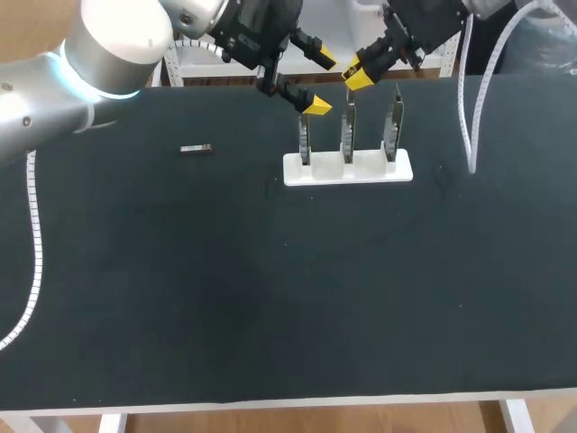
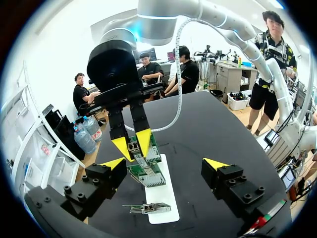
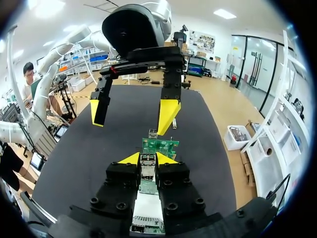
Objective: Pick up the optical module with the left hand, and insert it into the network port with the right hand.
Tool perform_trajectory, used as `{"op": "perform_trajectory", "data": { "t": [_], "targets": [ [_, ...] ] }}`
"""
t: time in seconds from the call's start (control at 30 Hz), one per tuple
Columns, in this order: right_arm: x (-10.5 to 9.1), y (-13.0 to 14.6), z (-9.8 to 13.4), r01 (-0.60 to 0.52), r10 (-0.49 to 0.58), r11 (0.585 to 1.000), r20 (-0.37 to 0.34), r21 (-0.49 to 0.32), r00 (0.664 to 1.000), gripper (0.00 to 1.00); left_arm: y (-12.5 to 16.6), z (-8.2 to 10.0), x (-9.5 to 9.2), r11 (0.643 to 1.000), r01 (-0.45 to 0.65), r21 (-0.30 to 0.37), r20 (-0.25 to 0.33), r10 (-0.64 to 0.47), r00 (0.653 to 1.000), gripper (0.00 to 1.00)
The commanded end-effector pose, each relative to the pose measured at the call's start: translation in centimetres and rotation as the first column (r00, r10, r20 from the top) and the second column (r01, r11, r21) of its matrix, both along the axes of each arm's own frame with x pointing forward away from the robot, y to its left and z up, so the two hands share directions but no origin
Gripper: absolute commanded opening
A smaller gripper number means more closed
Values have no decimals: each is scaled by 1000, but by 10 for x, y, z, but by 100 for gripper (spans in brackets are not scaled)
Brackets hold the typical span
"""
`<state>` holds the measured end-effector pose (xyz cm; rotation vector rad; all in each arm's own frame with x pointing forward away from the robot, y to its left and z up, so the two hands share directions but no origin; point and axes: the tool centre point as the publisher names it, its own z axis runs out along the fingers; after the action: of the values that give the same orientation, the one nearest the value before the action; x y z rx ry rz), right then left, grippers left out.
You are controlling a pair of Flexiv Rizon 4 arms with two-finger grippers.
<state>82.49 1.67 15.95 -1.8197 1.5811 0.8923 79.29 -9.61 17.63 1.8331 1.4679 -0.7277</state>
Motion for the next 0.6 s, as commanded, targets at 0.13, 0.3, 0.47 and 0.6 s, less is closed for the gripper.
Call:
{"op": "perform_trajectory", "data": {
  "t": [0.13, 0.3, 0.47, 0.6],
  "targets": [
    [5, 1, -2, -2, 2, 1000, -9, -1, 1000, 0, 0, 0, 0, 1000, 1, 3, 1, -1, 1000, 100],
    [5, -1, -6, 5, -5, 1000, -20, -1, 1000, 0, 0, 0, 0, 1000, 1, 3, 1, -1, 1000, 100],
    [5, -2, -5, 7, -7, 1000, -21, -1, 1000, 0, 0, 0, 0, 1000, 1, 3, 1, -1, 1000, 100],
    [5, -2, -5, 6, -6, 1000, -22, -4, 1000, 0, 0, 0, 0, 1000, 1, 3, 1, -1, 1000, 100]
  ]
}}
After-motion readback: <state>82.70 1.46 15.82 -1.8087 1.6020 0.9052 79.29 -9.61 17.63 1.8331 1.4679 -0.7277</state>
